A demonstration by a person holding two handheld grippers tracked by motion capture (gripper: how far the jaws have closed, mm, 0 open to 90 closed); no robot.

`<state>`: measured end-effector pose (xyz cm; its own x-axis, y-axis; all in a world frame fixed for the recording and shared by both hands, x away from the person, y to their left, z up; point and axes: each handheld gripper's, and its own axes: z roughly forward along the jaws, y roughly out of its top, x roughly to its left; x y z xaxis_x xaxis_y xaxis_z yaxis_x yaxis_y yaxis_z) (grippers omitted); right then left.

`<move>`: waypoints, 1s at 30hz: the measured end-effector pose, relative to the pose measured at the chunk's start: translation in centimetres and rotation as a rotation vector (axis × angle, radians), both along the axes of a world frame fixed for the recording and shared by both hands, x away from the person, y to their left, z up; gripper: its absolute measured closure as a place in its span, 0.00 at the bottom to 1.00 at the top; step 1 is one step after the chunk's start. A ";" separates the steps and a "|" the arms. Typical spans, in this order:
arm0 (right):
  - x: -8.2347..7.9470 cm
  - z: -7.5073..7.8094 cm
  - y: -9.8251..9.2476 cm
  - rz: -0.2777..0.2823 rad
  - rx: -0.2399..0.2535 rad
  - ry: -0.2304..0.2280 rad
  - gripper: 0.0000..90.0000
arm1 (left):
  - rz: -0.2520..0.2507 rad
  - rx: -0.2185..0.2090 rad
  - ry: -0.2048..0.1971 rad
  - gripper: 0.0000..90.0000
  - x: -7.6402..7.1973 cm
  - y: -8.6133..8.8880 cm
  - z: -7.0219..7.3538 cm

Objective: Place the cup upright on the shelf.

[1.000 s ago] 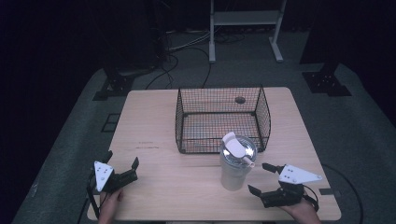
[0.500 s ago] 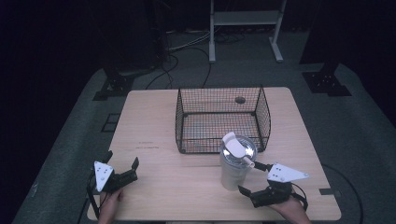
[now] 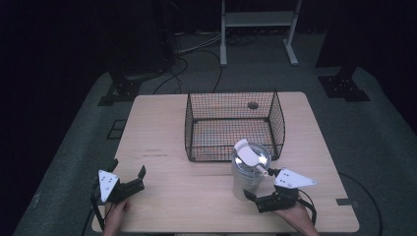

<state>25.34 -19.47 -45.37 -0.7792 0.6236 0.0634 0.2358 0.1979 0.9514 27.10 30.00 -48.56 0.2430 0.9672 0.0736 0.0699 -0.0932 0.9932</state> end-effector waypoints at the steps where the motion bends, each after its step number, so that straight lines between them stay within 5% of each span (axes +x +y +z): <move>1: 0.1 -0.1 0.2 0.004 -0.001 0.000 0.02 | 0.000 0.000 0.000 0.00 0.0 0.0 0.0; 10: 1.1 -0.6 1.2 -0.002 -0.015 -0.014 0.02 | 0.001 -0.002 0.000 0.00 0.0 0.0 0.0; 18: 1.6 -0.9 1.8 -0.011 0.021 -0.002 0.03 | 0.001 -0.002 0.000 0.00 0.0 0.1 0.0; 30: 2.0 -1.0 2.0 -0.017 0.032 -0.046 0.09 | 0.000 -0.005 -0.001 0.00 0.0 0.1 0.0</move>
<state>27.30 -17.46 -46.39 -0.7711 0.6349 0.0473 0.1944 0.1640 0.9671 27.10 30.05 -48.56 0.2430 0.9675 0.0695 0.0686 -0.0887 0.9937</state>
